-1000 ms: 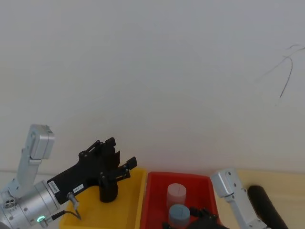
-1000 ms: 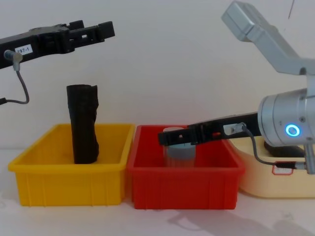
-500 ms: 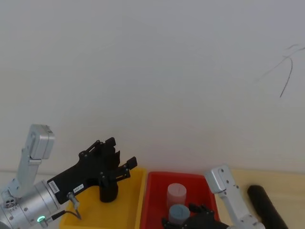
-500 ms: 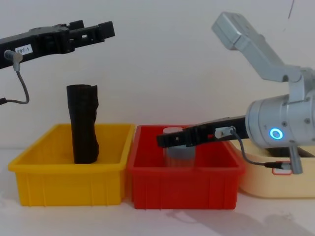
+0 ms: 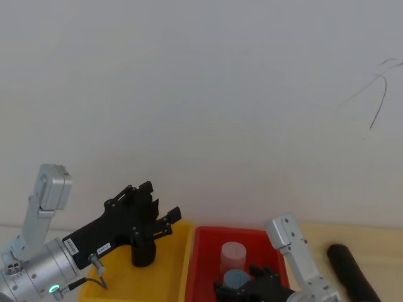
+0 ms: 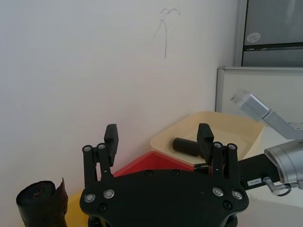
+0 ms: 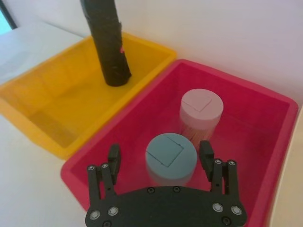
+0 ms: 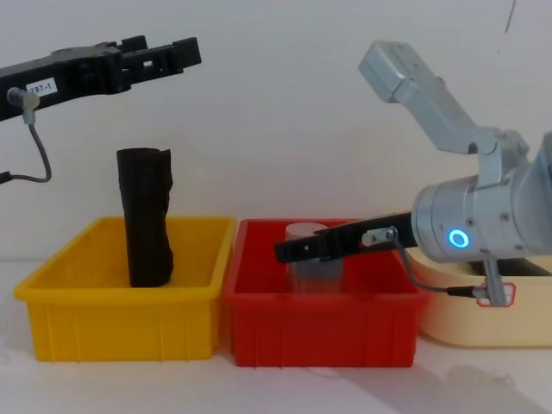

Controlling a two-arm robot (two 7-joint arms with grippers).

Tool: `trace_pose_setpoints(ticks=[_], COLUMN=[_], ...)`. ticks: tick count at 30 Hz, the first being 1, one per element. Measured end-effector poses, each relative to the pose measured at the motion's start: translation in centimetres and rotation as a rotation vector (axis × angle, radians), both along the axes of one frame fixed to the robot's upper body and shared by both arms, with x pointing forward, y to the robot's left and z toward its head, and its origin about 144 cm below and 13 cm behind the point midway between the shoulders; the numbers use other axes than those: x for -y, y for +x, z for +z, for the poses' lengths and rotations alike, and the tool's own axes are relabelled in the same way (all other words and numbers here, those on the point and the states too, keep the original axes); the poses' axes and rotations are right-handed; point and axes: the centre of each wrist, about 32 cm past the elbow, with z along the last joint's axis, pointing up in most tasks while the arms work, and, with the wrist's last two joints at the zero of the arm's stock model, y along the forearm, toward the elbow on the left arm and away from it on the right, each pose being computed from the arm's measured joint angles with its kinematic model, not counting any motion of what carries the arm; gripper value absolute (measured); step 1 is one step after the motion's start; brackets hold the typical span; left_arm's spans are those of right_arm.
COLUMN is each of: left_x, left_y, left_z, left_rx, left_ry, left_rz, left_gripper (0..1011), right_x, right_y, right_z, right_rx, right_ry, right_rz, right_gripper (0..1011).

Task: Pick up the garbage bag with the one hand and transfer it to the other hand.

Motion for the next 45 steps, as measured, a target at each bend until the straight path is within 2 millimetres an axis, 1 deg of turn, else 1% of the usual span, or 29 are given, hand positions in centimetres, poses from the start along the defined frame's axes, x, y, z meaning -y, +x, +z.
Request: trace_pose_setpoints(ticks=[11,25,27,28,35,36,37,39,45], left_x=[0.0,0.0,0.0,0.0,0.0,0.0,0.0,0.0,0.0], left_y=[0.0,0.0,0.0,0.0,0.0,0.0,0.0,0.0,0.0], left_z=[0.0,0.0,0.0,0.0,0.0,0.0,0.0,0.0,0.0], left_rx=[0.000,0.000,0.000,0.000,0.000,0.000,0.000,0.000,0.000], left_ry=[0.000,0.000,0.000,0.000,0.000,0.000,0.000,0.000,0.000], left_rz=[0.000,0.000,0.000,0.000,0.000,0.000,0.000,0.000,0.000], left_gripper=[1001,1001,1001,1002,1001,1001,1001,1002,1001], right_x=[-0.4,-0.7,-0.7,-0.7,-0.7,-0.7,-0.7,-0.6,-0.4], right_y=[1.2,1.7,1.8,1.8,1.9,1.8,1.8,1.7,1.3], right_z=[-0.7,-1.9,-2.0,-2.0,-2.1,-2.0,-2.0,-1.8,-0.9], right_rx=[-0.023,-0.038,-0.037,-0.037,-0.031,-0.029,-0.029,-0.022,-0.003], right_ry=[-0.013,-0.042,-0.046,-0.047,-0.045,-0.042,-0.042,-0.035,-0.006], right_rz=[-0.041,-0.053,-0.056,-0.057,-0.061,-0.061,-0.061,-0.061,-0.050], right_gripper=[1001,997,946,946,765,712,712,646,646])
